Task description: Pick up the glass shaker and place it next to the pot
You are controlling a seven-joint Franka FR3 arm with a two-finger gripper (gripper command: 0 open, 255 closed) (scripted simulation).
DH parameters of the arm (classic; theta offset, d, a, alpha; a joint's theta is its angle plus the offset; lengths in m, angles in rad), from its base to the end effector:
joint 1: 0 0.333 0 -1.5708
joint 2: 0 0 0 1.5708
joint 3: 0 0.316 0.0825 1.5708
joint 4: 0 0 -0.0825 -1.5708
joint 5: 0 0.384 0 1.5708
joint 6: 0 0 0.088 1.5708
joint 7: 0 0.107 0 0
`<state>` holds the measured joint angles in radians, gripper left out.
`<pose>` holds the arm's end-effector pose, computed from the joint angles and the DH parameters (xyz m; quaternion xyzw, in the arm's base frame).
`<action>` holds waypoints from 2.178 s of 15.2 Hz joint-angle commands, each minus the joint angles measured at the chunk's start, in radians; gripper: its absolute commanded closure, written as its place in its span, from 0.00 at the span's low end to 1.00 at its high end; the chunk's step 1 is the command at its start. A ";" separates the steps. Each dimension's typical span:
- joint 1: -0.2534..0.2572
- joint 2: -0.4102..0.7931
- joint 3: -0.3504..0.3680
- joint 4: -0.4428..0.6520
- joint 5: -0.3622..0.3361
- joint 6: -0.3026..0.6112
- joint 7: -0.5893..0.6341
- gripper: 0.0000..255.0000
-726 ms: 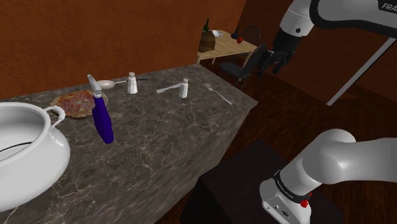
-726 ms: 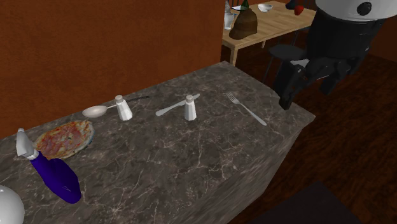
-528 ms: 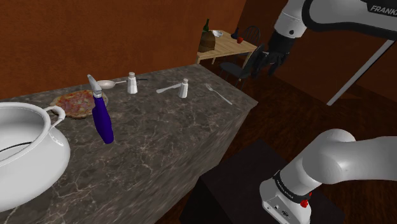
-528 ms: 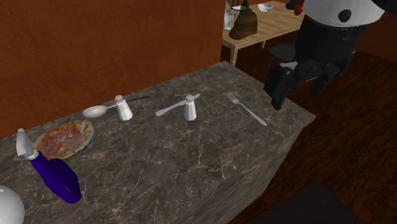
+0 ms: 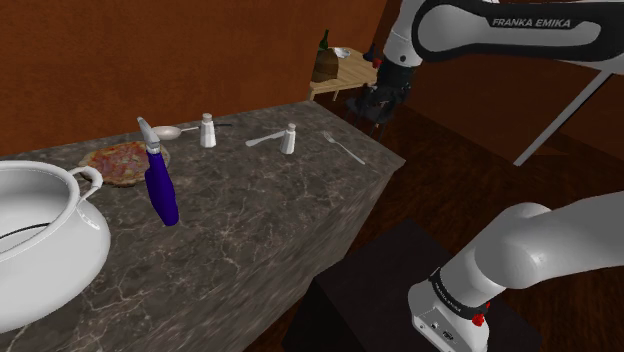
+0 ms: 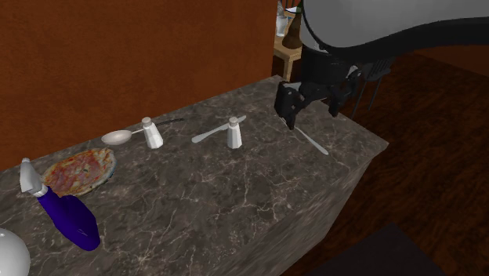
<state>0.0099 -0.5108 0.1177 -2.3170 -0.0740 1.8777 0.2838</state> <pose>0.4029 0.0519 0.5382 0.9946 -0.0743 0.0459 0.0563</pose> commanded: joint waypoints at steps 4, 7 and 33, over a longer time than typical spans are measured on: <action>-0.010 0.188 0.035 0.073 -0.017 0.121 0.072 0.00; -0.015 0.302 0.052 0.138 -0.036 0.172 0.116 0.00; 0.022 0.927 0.055 0.606 -0.188 0.328 0.313 0.00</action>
<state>0.0315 0.4151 0.1732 -1.7105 -0.2621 2.2048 0.5965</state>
